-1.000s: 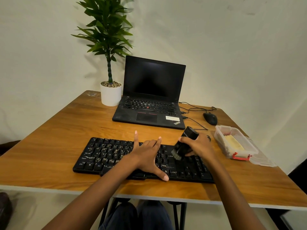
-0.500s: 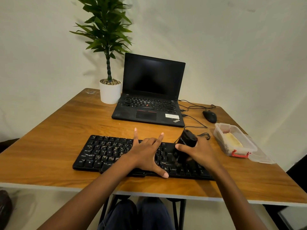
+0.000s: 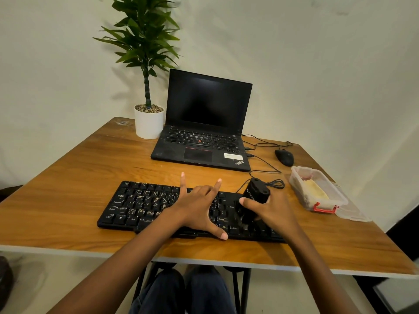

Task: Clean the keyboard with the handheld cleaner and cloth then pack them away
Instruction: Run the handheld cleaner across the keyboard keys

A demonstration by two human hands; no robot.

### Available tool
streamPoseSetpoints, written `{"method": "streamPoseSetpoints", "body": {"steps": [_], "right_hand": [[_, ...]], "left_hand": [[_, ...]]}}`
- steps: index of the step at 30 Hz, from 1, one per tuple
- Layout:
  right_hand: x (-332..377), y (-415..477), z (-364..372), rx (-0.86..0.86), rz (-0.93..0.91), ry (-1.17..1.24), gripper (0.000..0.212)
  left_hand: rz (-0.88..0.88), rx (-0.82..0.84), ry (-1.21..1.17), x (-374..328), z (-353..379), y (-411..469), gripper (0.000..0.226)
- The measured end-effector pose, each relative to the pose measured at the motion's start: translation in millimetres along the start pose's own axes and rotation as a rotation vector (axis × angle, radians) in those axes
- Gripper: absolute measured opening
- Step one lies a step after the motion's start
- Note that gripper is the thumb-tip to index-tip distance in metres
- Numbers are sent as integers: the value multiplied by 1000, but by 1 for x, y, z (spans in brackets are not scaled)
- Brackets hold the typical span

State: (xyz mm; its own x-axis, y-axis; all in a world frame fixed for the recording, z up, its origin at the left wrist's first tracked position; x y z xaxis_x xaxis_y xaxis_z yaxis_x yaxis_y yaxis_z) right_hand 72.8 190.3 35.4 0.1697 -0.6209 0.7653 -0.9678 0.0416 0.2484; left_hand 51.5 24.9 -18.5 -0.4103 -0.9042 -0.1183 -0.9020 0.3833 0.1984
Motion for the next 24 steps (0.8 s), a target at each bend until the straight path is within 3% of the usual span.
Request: {"method": "streamPoseSetpoints", "body": {"steps": [4,8,11,15,19,22,24], "right_hand": [[0,-6,1,137,84,102,19],[-7,-12,-2,-60,41,76,13],[-12,-23,1,-50,71,156,15],[-14,-29,-4,-312,26,130,18],[-16,-24,0,-147,89,175,14],[-8,-20,0,-193,-3,73,15],[-2,-19,5,-84,-10,42,18]], "left_hand": [[-1,-5,-7,1,1,0,132],[0,-7,-2,1,1,0,131],[-4,-4,-2,1,2,0,131],[-3,1,1,0,1,0,131],[-1,-17,0,1,1,-2,130],[2,-18,-2,0,1,-1,131],[-4,-13,4,0,0,-1,131]]}}
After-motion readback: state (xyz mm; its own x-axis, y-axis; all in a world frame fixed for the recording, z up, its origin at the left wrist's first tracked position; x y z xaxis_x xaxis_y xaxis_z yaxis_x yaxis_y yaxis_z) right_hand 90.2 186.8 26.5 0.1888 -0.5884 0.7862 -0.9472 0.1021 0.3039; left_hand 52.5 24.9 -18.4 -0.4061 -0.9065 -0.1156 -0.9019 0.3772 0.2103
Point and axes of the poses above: each hand's wrist, its own y-axis towards the middle knuckle, its own z-axis out of the palm, x = y × z, the point moved 5 cm from there along y, towards the middle knuckle, and after that the axes turned 12 degrees about -x, right-handed, at the moved point
